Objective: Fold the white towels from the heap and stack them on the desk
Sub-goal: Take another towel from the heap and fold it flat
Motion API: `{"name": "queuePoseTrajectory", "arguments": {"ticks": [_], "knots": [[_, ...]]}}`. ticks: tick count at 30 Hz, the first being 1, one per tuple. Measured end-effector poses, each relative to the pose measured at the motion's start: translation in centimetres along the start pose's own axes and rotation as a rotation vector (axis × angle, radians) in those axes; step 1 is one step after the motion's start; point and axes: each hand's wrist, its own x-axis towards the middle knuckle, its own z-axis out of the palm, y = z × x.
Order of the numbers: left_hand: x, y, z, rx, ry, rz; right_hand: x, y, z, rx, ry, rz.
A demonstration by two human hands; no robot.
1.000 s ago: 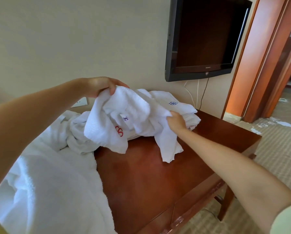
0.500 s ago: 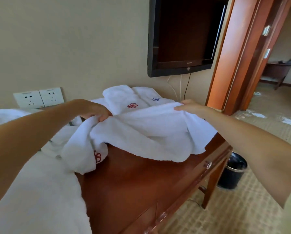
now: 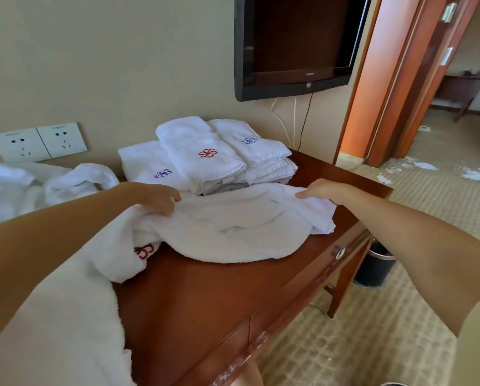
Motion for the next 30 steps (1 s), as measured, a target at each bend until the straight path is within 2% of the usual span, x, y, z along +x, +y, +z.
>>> {"name": "queuePoseTrajectory", "arguments": {"ticks": [2,5,7,9,12,17,20,22,24,27,30], "knots": [[0.4,0.9,-0.1,0.034,0.114,0.043,0.4,0.3,-0.8,0.096,0.119,-0.095],[1.3,3.4,0.4,0.09,0.352,0.211,0.1,-0.6,-1.2,0.131,0.464,-0.207],[1.4,6.4,1.0,0.047,0.421,0.347,0.0,-1.7,-1.0,0.079,0.539,-0.237],[1.1,10.0,2.0,0.034,0.36,0.489,0.0,-2.5,-0.7,-0.05,0.474,-0.218],[1.4,15.1,3.7,0.123,0.261,0.641,0.2,-2.2,-0.5,-0.143,0.312,-0.019],[1.6,20.3,4.0,0.146,0.075,0.525,-2.1,1.5,-1.7,0.17,0.008,0.224],[1.1,21.6,3.4,0.254,0.042,0.473,-2.8,3.9,-2.3,0.376,-0.131,0.303],[0.9,22.1,3.4,0.342,0.051,0.465,-3.7,3.9,-2.1,0.391,-0.275,0.318],[1.0,22.3,3.9,0.413,0.058,0.464,-4.4,3.3,-1.6,0.337,-0.335,0.247],[1.4,22.0,4.7,0.442,0.118,0.499,-4.6,2.2,-0.1,0.278,-0.21,0.142],[1.1,21.0,4.4,0.328,0.131,0.534,-4.3,1.4,1.8,0.269,0.033,0.024]]}}
